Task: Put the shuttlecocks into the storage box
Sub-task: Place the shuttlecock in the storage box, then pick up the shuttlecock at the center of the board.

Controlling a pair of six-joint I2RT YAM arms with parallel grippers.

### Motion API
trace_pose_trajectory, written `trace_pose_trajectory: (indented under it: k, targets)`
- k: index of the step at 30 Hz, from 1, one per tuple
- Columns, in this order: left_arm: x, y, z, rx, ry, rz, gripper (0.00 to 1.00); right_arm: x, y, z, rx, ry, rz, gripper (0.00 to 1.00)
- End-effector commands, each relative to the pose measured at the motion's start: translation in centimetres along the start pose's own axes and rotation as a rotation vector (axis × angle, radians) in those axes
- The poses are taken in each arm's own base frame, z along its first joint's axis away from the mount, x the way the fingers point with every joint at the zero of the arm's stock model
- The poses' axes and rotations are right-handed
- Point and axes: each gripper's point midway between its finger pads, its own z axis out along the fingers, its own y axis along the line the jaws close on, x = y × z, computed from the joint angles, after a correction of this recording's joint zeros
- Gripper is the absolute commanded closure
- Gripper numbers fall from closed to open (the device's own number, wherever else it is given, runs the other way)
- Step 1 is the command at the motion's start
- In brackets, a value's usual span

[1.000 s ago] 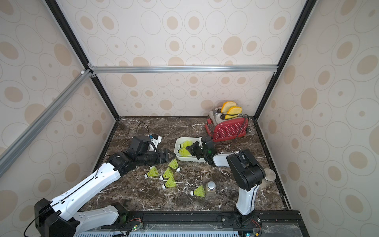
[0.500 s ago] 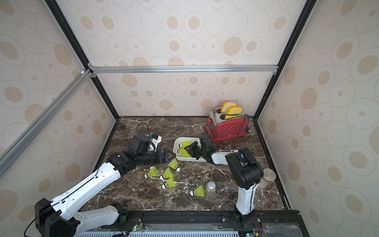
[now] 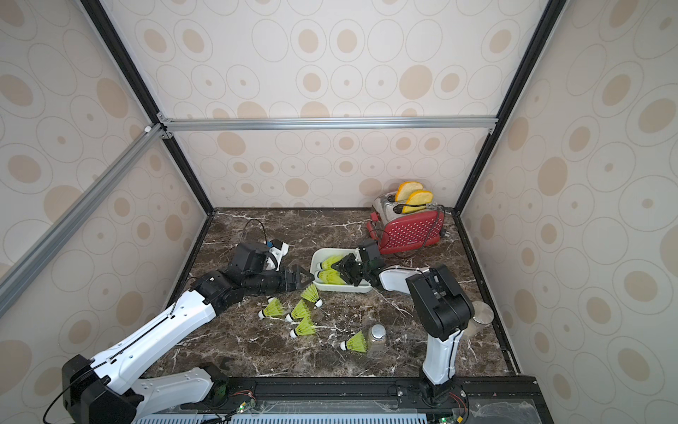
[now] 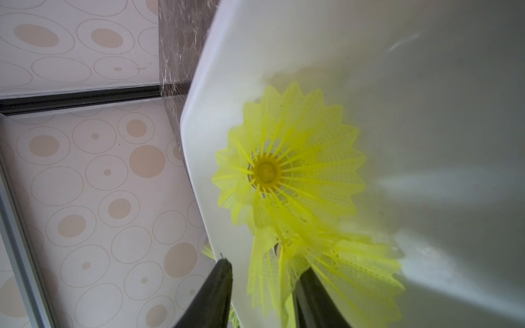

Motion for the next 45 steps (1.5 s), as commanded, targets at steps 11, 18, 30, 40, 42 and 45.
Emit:
trace_pose_trajectory:
  k: [11, 18, 30, 40, 42, 45]
  targets:
    - [-1.3, -1.0, -0.5, 0.028, -0.038, 0.019, 0.13, 1.3, 0.5, -2.3, 0.108, 0.067, -0.014, 0.60]
    - [-1.2, -0.9, -0.4, 0.028, -0.032, 0.017, 0.13, 1.8, 0.7, -4.0, 0.174, 0.085, -0.052, 0.60]
    - [-0.1, -0.9, -0.5, 0.041, 0.015, 0.054, 0.13, 2.9, 2.0, -9.5, 0.334, 0.129, -0.281, 0.66]
    - [3.5, 0.1, -1.0, 0.067, 0.117, 0.081, 0.13, 9.9, -0.7, -16.9, 0.614, 0.322, -0.568, 0.66]
    - [4.1, 0.4, -1.2, 0.059, 0.132, 0.087, 0.13, 11.5, -1.3, -17.6, 0.652, 0.369, -0.607, 0.65]
    - [4.9, 0.7, -1.6, 0.059, 0.145, 0.084, 0.13, 13.4, -2.6, -18.4, 0.716, 0.463, -0.627, 0.63]
